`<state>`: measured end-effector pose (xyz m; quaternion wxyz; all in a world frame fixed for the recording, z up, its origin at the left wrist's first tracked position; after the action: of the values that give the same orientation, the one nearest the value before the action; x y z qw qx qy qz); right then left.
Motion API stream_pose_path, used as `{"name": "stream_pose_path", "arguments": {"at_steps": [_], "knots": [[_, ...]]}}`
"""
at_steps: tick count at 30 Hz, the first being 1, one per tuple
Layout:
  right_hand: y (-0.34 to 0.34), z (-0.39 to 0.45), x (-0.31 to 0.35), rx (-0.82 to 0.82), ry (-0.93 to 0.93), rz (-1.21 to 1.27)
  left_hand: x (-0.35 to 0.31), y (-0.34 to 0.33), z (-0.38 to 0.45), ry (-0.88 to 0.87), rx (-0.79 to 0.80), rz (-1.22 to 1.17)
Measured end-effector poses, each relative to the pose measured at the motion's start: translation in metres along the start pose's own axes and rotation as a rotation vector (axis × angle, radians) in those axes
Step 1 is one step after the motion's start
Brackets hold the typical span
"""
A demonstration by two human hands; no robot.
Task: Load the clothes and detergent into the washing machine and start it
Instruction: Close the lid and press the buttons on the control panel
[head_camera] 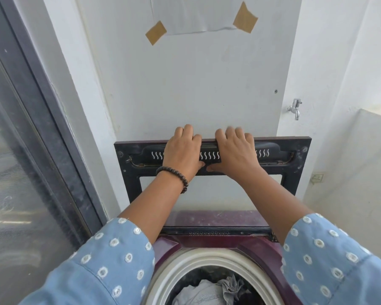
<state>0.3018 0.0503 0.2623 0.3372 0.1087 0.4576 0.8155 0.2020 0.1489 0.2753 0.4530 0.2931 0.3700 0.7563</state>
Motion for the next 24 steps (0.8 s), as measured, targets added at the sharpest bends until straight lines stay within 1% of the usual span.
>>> {"name": "stream_pose_path", "arguments": {"at_steps": [2,4,7,11,14,18,21,24], "knots": [[0.000,-0.008,-0.001,-0.010,0.008,0.014,0.002,0.003,-0.002,-0.006,0.021,-0.033],[0.005,-0.011,-0.002,0.014,0.027,0.006,0.006,0.006,-0.005,-0.018,0.045,-0.095],[0.015,-0.011,-0.006,0.073,0.080,0.021,0.013,0.013,-0.006,-0.038,0.144,-0.183],[0.024,-0.013,-0.012,0.156,0.117,0.060,0.013,0.020,-0.005,-0.099,0.239,-0.076],[0.031,-0.016,-0.010,0.176,0.123,0.067,0.011,0.022,-0.006,-0.106,0.317,-0.027],[0.040,-0.023,-0.009,0.251,0.116,0.113,0.011,0.028,-0.004,-0.117,0.406,-0.037],[0.047,-0.027,-0.010,0.306,0.148,0.127,0.010,0.031,-0.005,-0.137,0.470,-0.044],[0.053,-0.032,-0.010,0.359,0.161,0.132,0.008,0.033,-0.010,-0.151,0.505,-0.060]]}}
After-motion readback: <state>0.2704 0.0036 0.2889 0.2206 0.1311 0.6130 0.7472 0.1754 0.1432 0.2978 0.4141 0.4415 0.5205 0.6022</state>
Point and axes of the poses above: each hand's wrist, its own z-axis towards the middle knuckle, its own y-axis out of the back of the hand, x = y × z, the point moved 1 cm from there along z, towards the middle knuckle, and after that the axes turned 2 degrees about -z, right-handed, at the moved point
